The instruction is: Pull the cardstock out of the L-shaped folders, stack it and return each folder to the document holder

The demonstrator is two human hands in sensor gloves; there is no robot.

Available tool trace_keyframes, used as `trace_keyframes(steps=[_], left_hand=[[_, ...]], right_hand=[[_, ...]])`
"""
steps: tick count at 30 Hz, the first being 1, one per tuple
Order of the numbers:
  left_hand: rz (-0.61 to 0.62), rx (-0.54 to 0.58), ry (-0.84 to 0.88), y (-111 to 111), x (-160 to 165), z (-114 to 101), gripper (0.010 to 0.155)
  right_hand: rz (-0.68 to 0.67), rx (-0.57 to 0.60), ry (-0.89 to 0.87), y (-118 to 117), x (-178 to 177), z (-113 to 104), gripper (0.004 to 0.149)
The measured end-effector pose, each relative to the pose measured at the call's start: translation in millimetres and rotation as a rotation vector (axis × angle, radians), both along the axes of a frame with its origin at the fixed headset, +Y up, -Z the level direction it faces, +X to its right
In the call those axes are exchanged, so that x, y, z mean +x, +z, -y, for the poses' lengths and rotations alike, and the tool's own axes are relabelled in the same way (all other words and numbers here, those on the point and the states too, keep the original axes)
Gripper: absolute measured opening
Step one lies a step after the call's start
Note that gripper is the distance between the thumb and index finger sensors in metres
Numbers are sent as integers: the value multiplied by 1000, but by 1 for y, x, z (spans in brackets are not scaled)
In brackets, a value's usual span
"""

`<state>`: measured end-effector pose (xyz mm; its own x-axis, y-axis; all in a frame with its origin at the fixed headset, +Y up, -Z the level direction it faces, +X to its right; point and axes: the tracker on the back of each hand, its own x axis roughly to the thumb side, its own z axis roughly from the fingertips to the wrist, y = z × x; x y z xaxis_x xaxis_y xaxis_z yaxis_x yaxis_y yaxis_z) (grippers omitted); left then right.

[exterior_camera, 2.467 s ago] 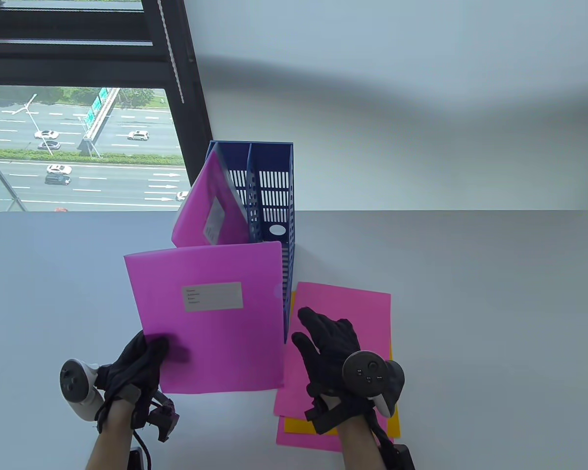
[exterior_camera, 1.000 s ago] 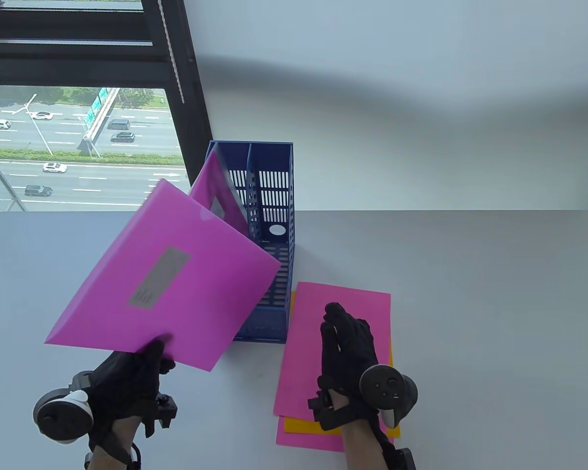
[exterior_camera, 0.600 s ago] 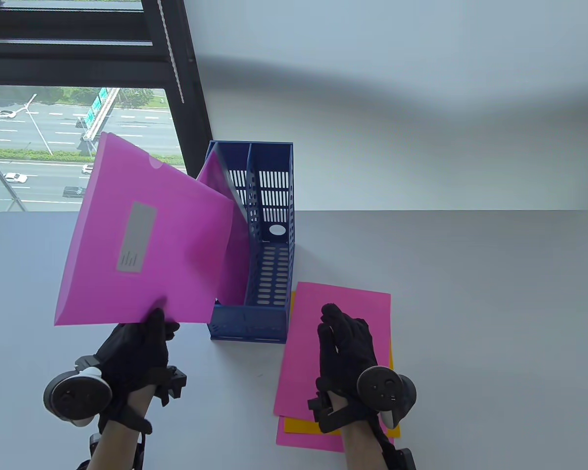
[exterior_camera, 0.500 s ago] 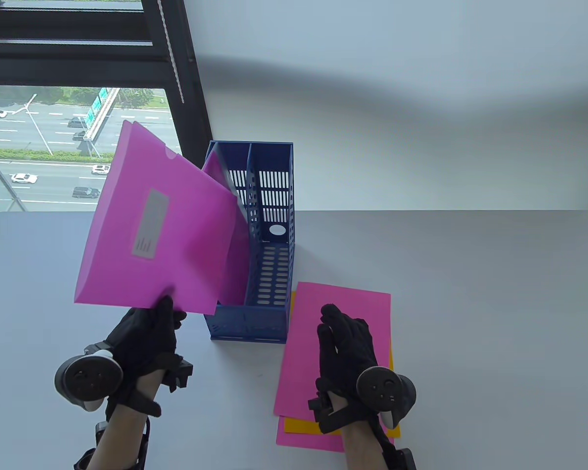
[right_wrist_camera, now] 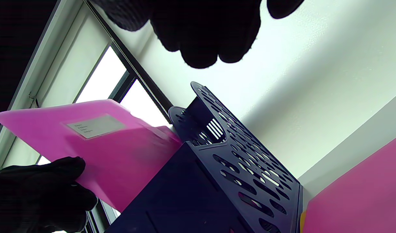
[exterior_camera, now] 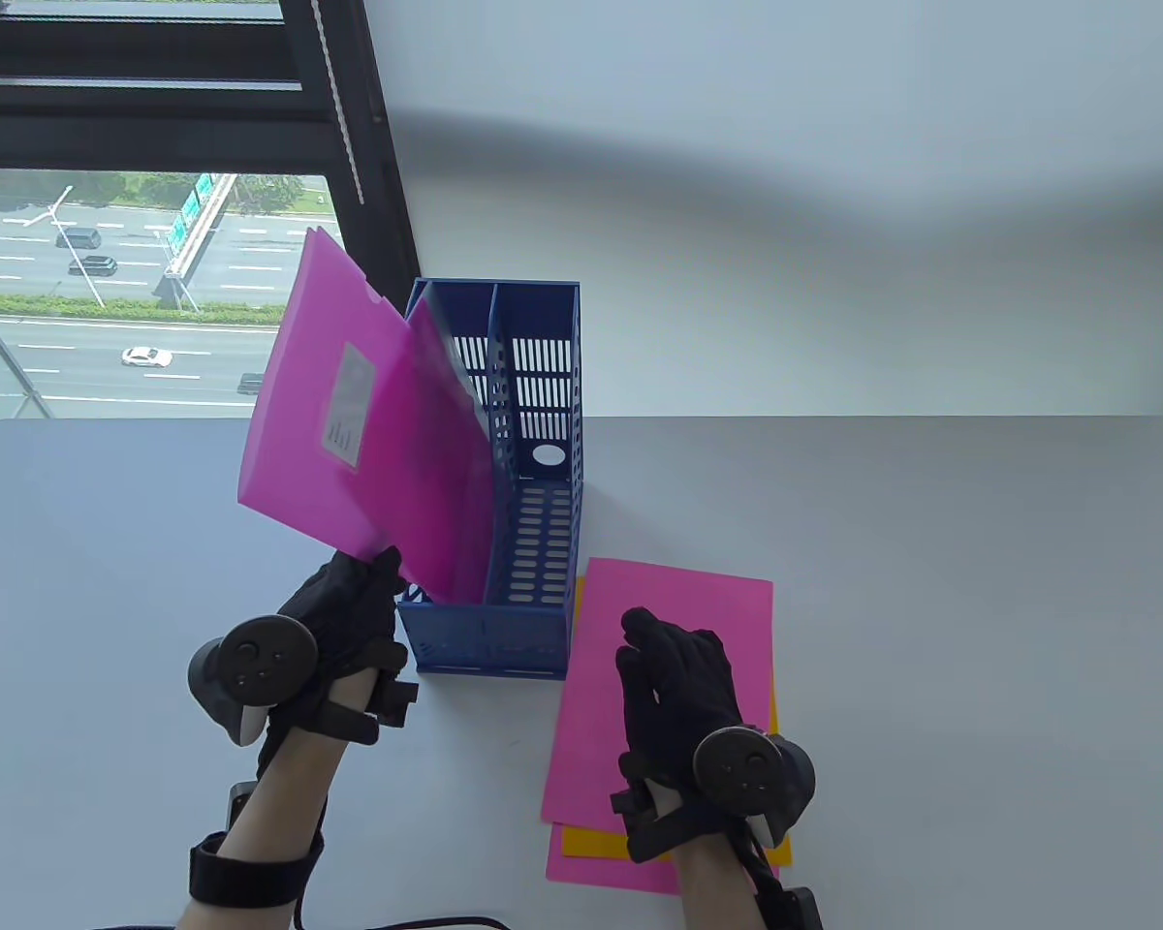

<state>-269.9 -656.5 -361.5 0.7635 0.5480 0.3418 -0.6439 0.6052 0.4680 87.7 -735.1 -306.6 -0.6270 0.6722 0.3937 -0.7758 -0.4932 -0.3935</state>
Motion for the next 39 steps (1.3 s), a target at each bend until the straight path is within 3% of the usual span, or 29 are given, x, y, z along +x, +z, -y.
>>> trace_keyframes(steps=[5, 8, 12, 15, 18, 21, 23, 28, 32, 36, 39], left_hand=[[-3, 18, -26, 8, -1, 8, 50], [1, 45, -76, 26, -5, 8, 46], [-55, 120, -280, 57, -10, 3, 44], [-105, 170, -441, 68, -14, 6, 43], [-148, 192, -557, 64, -15, 19, 42], [-108, 185, -601, 55, -12, 37, 42], [-115, 183, -612, 53, -9, 39, 42], [-79, 174, -616, 36, -7, 50, 44], [-82, 166, -621, 35, -9, 56, 47], [-39, 55, -650, 31, -10, 63, 62], [1, -88, -648, 24, -12, 68, 78]], right_hand=[[20, -12, 18, -1, 0, 1, 49], [-11, -73, 80, -2, -6, -9, 53], [121, -324, 356, -7, -20, -34, 59], [238, -369, 525, -17, -30, -41, 61], [299, -378, 567, -19, -36, -33, 62], [379, -187, 635, -14, -41, -13, 64], [406, -149, 702, -13, -40, -6, 66], [377, -181, 666, -13, -35, 0, 75], [349, -217, 647, -13, -31, 1, 79], [319, -275, 622, -15, -28, 5, 82], [296, -328, 610, -18, -25, 10, 84]])
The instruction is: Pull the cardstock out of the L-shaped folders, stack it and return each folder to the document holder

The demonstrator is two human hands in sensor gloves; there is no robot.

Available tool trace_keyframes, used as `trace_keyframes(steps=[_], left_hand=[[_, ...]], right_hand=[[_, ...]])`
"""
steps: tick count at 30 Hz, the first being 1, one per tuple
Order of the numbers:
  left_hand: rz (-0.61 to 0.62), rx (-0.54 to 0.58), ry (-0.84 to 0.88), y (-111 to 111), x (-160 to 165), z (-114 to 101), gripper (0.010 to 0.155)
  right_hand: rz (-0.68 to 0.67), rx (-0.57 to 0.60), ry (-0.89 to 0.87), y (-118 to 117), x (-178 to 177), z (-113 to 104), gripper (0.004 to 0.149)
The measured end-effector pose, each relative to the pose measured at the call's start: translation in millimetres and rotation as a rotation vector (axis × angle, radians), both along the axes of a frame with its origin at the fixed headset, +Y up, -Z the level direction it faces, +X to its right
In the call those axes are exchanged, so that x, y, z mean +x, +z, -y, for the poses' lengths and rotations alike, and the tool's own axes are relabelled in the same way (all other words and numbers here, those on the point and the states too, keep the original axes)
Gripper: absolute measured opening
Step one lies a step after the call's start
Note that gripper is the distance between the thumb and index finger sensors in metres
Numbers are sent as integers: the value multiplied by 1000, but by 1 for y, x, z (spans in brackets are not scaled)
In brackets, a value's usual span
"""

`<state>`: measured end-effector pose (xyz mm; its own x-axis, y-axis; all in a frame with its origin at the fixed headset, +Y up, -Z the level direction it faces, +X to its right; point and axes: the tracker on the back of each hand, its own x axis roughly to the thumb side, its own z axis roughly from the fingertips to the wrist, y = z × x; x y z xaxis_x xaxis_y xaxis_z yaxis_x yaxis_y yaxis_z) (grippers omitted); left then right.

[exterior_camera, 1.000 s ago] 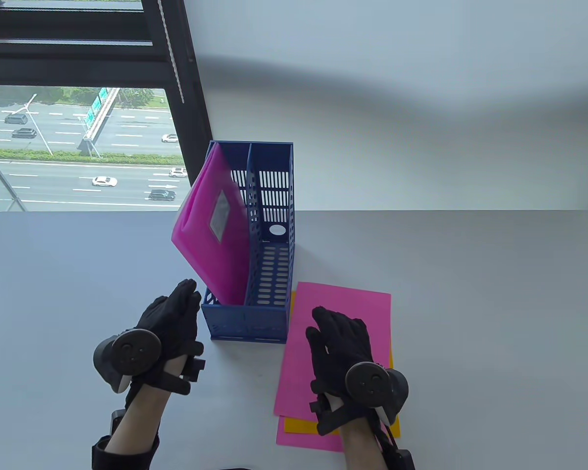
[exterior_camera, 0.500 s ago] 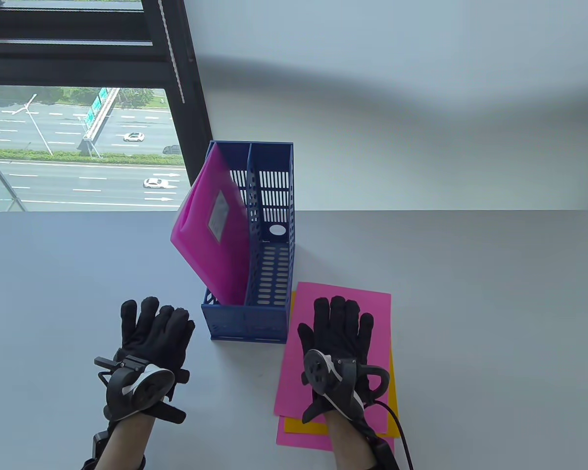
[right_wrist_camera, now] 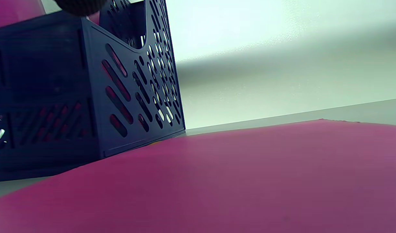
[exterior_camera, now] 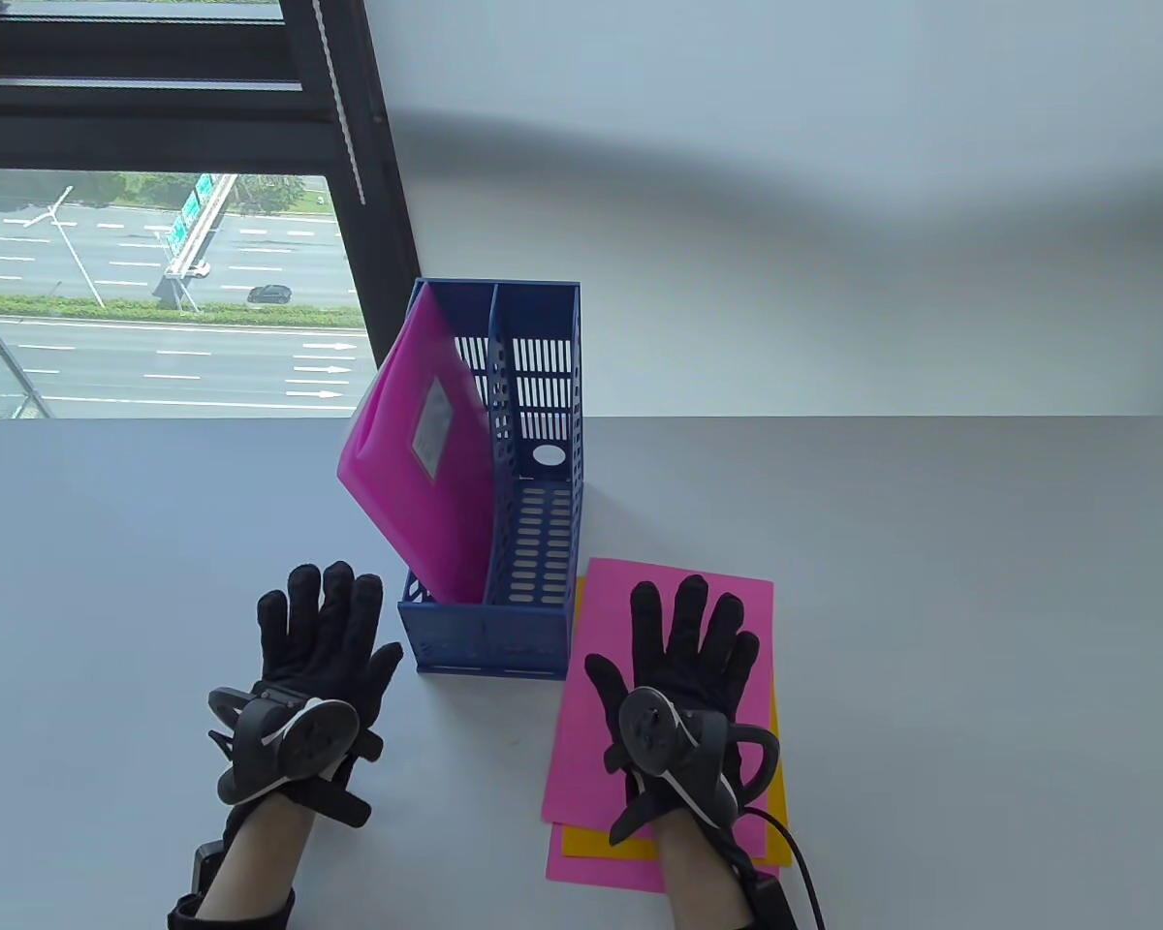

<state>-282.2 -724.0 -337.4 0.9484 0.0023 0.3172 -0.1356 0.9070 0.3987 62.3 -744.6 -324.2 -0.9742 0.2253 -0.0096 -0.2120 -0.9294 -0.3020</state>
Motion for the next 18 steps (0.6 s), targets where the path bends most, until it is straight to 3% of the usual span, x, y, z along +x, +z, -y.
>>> trace_keyframes(steps=[18], left_hand=[[-9, -34, 42, -4, -9, 3, 80]], right_hand=[[-14, -64, 9, -4, 2, 5, 87]])
